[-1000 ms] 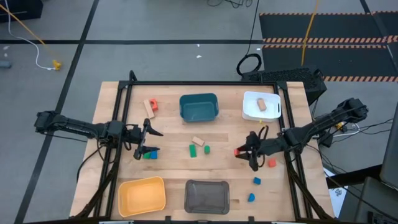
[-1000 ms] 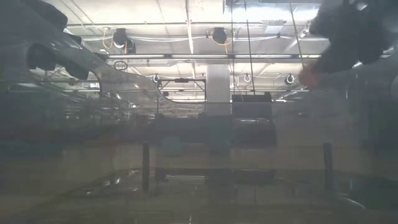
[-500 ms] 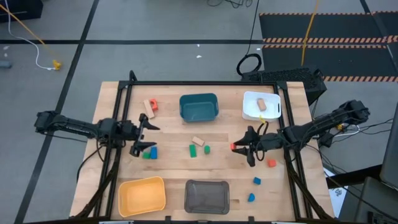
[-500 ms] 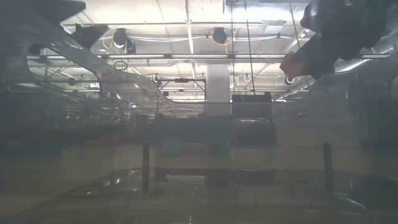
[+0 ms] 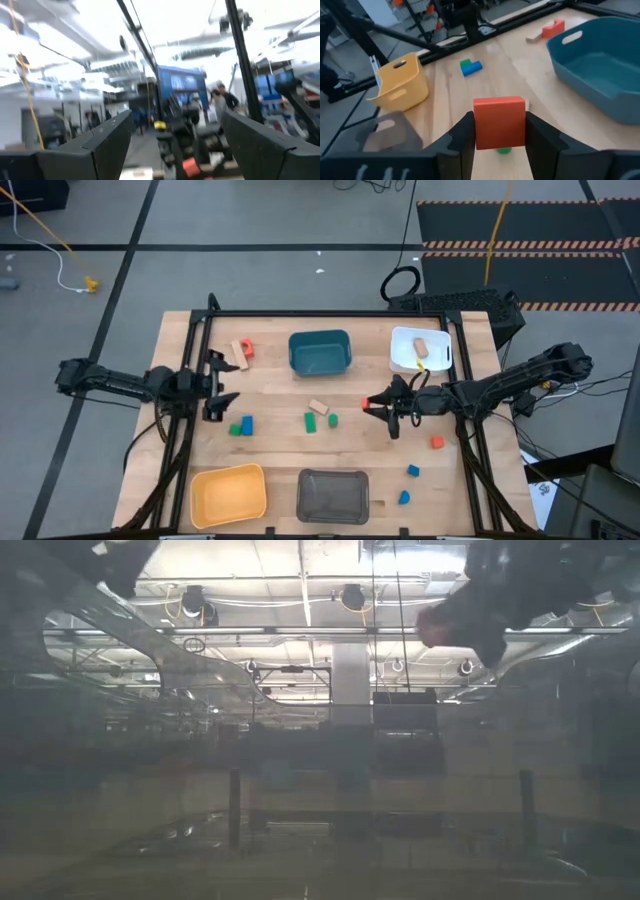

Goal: Sort & place blocks by color
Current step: Put the bottom right orange block into the yellow bin

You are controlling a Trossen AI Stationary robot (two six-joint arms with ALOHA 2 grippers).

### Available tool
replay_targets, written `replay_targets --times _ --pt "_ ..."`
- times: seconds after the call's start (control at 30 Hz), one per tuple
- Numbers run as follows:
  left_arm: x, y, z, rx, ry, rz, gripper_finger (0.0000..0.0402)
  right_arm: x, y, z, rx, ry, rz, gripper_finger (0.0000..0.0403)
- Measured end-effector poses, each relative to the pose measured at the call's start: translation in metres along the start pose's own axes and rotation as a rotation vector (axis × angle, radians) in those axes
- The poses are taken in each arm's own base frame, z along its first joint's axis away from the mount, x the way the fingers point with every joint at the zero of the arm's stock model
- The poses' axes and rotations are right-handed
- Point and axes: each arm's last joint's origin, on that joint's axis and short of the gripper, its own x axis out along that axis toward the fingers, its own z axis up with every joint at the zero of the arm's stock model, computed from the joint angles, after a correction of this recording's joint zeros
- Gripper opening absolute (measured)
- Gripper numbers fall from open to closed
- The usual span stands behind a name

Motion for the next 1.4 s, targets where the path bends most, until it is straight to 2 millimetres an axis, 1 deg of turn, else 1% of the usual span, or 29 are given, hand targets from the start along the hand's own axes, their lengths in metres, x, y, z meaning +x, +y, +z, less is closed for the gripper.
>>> replay_targets --times 0.1,0.27,0.57,0.7,0.9,1.07,1.27,1.4 --pt "0.0 0.0008 0.0033 -0.002 -0.033 0.009 0.0308 0.0027 -0.0031 -0.0001 0.008 0.002 -0.018 0.012" --pt "0.0 0.0022 0.0012 -0.003 -0.002 0.066 0.0308 0.0061 -0.0054 -0.0026 0.008 0.018 -0.034 0.012" --pt "0.0 0.0021 -0.0001 -0.116 0.008 0.072 0.0308 0.0073 -0.0057 -0.004 -0.02 0.027 -0.037 0.0122" --pt "0.0 0.0028 0.0 -0.03 0.014 0.093 0.0308 0.0073 -0.0057 -0.004 -0.023 0.027 -0.037 0.0122" --pt "0.0 0.0029 0.0 -0.097 0.011 0.097 0.0308 0.0073 -0.0055 -0.0042 -0.021 0.028 -0.036 0.0122" --pt "0.0 0.0029 -0.0001 -0.106 0.011 0.097 0.0308 0.0073 -0.0055 -0.0041 -0.021 0.028 -0.036 0.0123" --pt "0.0 0.0029 -0.0001 -0.095 0.012 0.097 0.0308 0.0073 -0.0055 -0.0042 -0.02 0.028 -0.036 0.0123" --pt "-0.0001 0.0033 0.0016 -0.028 -0.001 0.101 0.0308 0.0073 -0.0055 -0.0042 -0.02 0.028 -0.036 0.0123"
